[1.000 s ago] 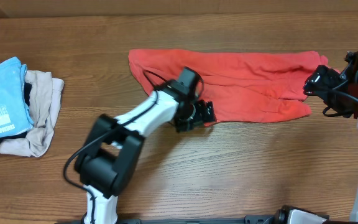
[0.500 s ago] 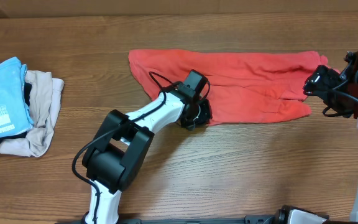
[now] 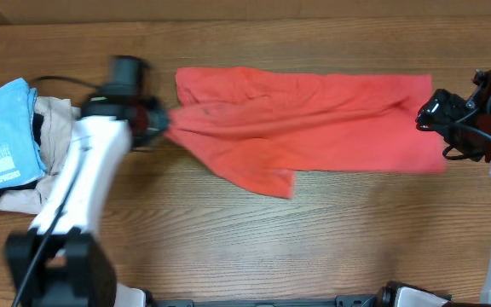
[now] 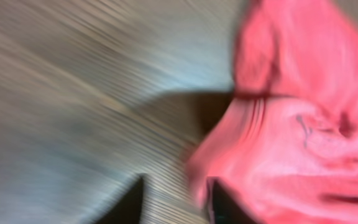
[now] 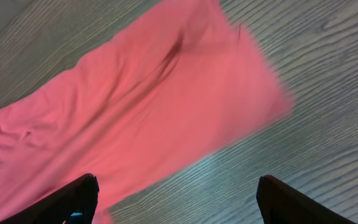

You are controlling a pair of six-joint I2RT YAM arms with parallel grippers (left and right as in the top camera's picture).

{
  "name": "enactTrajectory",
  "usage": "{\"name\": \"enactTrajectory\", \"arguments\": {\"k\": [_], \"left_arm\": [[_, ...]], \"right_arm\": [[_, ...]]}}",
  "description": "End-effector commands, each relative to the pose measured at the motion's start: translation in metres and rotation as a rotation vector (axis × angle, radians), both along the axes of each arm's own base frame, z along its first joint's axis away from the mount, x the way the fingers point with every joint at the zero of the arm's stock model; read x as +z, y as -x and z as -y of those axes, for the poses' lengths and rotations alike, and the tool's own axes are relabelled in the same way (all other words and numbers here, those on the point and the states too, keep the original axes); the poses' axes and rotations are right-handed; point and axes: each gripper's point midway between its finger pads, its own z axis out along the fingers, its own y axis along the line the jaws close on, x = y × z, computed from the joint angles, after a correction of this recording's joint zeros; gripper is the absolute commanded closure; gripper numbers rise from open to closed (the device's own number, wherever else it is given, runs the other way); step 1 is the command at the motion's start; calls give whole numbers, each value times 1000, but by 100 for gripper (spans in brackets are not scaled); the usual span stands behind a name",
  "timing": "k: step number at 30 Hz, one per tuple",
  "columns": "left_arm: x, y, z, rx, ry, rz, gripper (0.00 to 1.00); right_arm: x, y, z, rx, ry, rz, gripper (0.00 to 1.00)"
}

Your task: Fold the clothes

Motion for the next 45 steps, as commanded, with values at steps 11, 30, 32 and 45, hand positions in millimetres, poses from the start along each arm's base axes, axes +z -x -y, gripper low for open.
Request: {"name": "enactTrajectory", "arguments": {"k": [11, 30, 32, 45], "left_arm": [[-12, 52, 69, -257, 154, -165, 3], [-106, 81, 150, -151, 104, -367, 7], [-109, 77, 132, -97, 41, -358, 5], [-149, 72, 125, -121, 67, -424, 58]], "right_arm": [[-2, -1, 0, 7, 0, 0, 15], [-2, 0, 0, 10, 0, -3, 15], [-2, 0, 0, 10, 0, -3, 15], [-2, -1, 0, 10, 1, -1, 14]]}}
